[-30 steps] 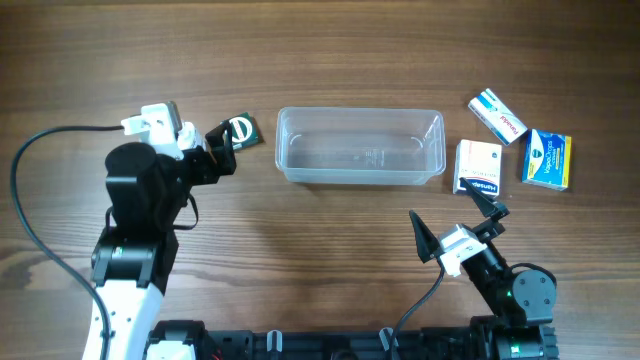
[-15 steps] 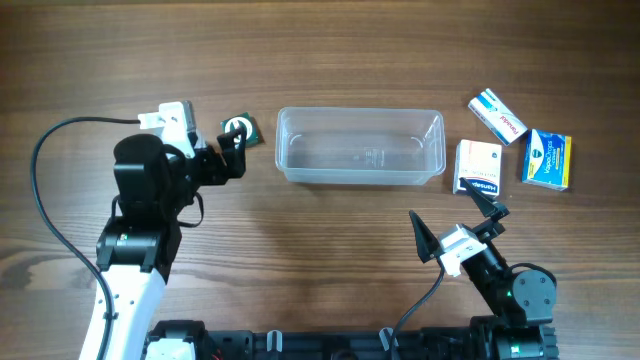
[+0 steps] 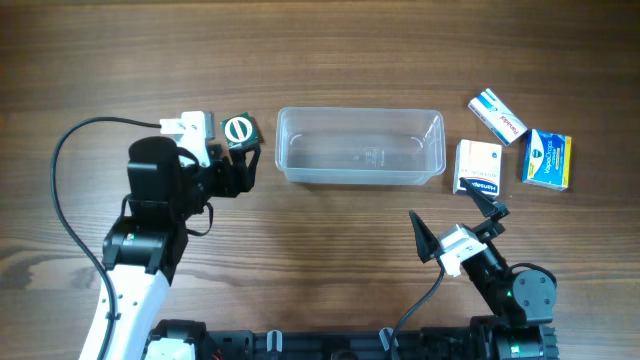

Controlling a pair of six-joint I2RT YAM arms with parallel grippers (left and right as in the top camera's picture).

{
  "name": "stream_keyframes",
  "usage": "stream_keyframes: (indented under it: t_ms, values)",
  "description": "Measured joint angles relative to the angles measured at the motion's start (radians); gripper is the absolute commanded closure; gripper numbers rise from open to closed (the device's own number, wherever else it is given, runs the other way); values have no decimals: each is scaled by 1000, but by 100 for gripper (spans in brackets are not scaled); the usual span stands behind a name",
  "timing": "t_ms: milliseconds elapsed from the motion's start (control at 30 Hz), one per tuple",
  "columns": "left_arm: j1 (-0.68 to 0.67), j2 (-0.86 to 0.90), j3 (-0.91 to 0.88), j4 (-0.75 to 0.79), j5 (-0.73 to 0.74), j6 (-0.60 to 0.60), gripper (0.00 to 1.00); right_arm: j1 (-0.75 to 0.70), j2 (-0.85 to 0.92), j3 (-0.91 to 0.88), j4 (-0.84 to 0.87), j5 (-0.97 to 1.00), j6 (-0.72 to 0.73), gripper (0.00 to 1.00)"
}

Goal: Pack container
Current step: 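Reach the left gripper to the white spray bottle and grasp it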

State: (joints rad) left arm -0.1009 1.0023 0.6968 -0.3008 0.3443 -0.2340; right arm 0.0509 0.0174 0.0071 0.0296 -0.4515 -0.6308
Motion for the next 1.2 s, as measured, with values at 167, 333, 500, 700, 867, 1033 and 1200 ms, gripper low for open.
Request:
stream_keyframes:
  t_ms: [167, 333, 500, 700, 867, 1033, 1200]
  values:
    - [-40, 6, 0, -7, -93, -47, 19, 0, 0, 0, 0, 0, 0, 0]
    - [-69, 65, 0, 11, -157, -76, 20, 0, 0, 0, 0, 0, 0, 0]
    - [-78, 110, 0, 51, -220, -101, 23, 0, 0, 0, 0, 0, 0, 0]
    - [-78, 112, 40, 32, -273, -105, 23, 0, 0, 0, 0, 0, 0, 0]
    - [-78, 112, 151, -54, -335, -15, 16, 0, 0, 0, 0, 0, 0, 0]
    - [-56, 112, 173, -66, -407, 97, 12, 0, 0, 0, 0, 0, 0, 0]
    - [53, 113, 173, -74, -428, 185, 14, 0, 0, 0, 0, 0, 0, 0]
